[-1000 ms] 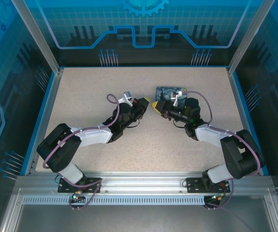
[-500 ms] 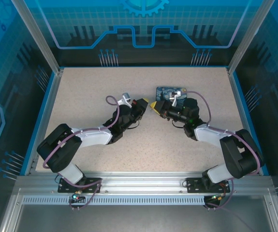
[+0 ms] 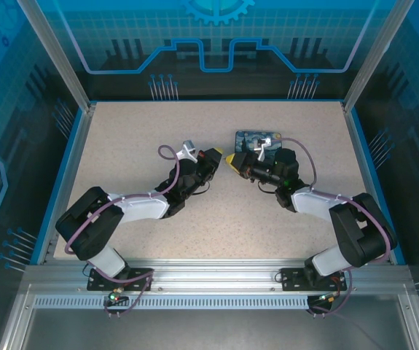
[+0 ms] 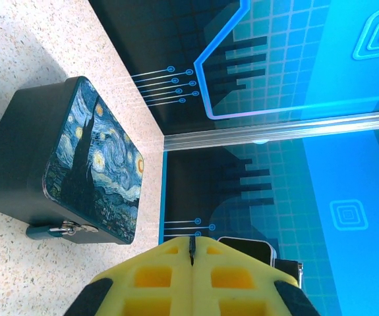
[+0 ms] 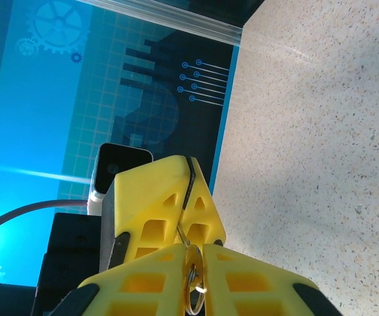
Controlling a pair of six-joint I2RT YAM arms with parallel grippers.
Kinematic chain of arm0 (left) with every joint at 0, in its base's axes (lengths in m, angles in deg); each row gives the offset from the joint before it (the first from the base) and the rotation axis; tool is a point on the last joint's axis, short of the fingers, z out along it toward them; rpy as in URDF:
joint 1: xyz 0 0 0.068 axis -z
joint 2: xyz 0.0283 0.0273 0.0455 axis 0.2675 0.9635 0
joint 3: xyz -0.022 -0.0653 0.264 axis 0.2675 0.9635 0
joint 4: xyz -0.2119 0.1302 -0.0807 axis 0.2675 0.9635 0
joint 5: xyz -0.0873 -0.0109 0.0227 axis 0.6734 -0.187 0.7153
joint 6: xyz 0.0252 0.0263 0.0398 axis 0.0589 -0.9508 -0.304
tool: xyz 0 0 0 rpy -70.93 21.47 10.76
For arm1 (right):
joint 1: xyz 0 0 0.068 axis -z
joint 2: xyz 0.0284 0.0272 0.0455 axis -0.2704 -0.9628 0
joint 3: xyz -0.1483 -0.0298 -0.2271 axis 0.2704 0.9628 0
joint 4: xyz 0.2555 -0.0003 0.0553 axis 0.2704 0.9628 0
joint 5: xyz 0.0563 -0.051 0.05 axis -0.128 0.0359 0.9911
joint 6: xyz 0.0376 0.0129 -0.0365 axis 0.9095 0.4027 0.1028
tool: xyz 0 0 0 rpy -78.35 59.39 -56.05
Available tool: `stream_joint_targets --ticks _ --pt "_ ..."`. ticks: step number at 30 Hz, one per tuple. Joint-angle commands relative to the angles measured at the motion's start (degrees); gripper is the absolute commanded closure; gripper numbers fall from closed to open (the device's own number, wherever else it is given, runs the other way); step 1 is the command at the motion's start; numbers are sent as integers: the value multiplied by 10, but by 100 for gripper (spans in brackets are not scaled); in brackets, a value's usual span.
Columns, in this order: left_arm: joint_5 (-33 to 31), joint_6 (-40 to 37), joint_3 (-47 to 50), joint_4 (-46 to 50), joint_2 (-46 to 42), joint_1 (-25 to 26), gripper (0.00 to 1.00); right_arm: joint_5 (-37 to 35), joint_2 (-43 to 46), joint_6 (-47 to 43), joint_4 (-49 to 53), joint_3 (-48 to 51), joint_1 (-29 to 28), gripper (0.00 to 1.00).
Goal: Unlock the padlock with the key
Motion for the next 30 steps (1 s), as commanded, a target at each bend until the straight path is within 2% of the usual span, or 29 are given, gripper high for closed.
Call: stream_joint_targets --ticks 1,11,19,30 --pt "-16 1 8 -32 -3 5 100 -4 -5 2 -24 -13 -8 83" --pt "-18 -1 7 -30 -2 6 100 0 -8 2 -25 -19 -11 86" --pt "-19 0 13 -33 -4 7 100 1 -13 3 -27 -25 -11 100" --pt "-24 -2 28 -22 -20 7 100 -4 -13 13 -29 -30 -1 100"
